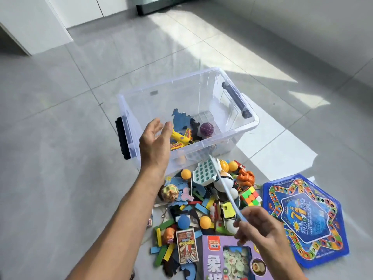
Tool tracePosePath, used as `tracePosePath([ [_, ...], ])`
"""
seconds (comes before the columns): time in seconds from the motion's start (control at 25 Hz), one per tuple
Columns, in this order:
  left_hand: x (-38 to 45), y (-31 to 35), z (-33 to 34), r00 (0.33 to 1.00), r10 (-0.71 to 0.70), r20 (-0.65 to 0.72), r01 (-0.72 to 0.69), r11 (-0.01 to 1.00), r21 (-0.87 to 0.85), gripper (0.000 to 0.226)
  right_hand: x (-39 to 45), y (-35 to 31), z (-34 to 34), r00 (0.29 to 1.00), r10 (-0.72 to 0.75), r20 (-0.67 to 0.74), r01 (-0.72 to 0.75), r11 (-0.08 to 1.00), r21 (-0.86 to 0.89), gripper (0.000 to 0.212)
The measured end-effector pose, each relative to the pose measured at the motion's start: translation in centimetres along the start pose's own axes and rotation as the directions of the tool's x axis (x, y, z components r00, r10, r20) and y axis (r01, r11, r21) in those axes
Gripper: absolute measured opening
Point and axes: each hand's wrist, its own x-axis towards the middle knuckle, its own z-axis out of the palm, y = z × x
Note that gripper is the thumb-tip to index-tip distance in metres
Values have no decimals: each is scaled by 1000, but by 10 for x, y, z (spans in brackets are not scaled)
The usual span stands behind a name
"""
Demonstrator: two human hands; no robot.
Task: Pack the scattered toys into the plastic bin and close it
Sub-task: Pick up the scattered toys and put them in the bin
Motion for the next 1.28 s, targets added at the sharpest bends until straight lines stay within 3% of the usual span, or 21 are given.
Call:
tracePosePath([
  [0.08, -11, -14, -10, 995, 6, -99, 0, 999, 53, 17, 19, -51, 3, 994, -107, -27, 109, 989, 96, 21],
  [0.16, -30, -31, -13, 991, 6, -137, 3, 998, 64, 13, 57, -98, 18, 984, -176, 4, 175, 982, 72, 29],
  [0.24, -50, -55, -14, 991, 6, -135, 12, 991, 134, 11, 96, -115, 35, 979, -202, 11, 202, 974, -107, 45],
  [0.32, -73, -90, -19, 998, -19, -66, 37, 957, 289, 10, 112, -96, 40, 965, -253, -77, 220, 929, -297, 45],
  [0.4, -88, -131, -30, 991, -120, 56, 77, 863, 499, 16, 104, -49, 35, 954, -269, -135, 207, 911, -356, 33],
  [0.48, -92, -171, -36, 961, -204, 186, -4, 663, 748, 32, 90, 5, 29, 976, -179, -122, 102, 878, -468, 31],
  [0.56, -92, -198, -33, 906, -264, 331, -202, 415, 887, 52, 86, 60, 21, 991, -122, -58, 46, 711, -702, 40],
  [0.6, -90, -206, -29, 885, -269, 379, -278, 348, 895, 57, 87, 81, 20, 994, -111, 9, 73, 585, -808, 47],
  [0.72, -86, -220, -18, 861, -208, 465, -385, 332, 861, 48, 95, 116, 24, 985, -74, 157, 170, 230, -958, 53],
  [0.8, -86, -226, -10, 839, -209, 502, -414, 354, 839, 42, 102, 121, 28, 987, -70, 148, 155, 119, -981, 44],
  [0.88, -91, -228, -4, 851, -195, 488, -378, 418, 826, 36, 104, 121, 27, 991, -82, 104, 119, 202, -972, 37],
  [0.96, -99, -215, -1, 911, -141, 387, -236, 591, 771, 29, 94, 110, 18, 993, -117, -5, 56, 514, -856, 36],
  [1.04, -96, -181, 1, 966, -60, 251, -110, 784, 611, 27, 84, 73, 12, 984, -140, -107, 52, 811, -582, 42],
  [1.16, -65, -96, 8, 979, 185, 83, -202, 926, 319, 25, 97, -4, 20, 937, -332, -110, 277, 896, -347, 47],
  [1.28, -25, -21, 15, 934, 356, 9, -346, 902, 257, 44, 134, -76, 24, 926, -352, -140, 308, 915, -260, 70],
])
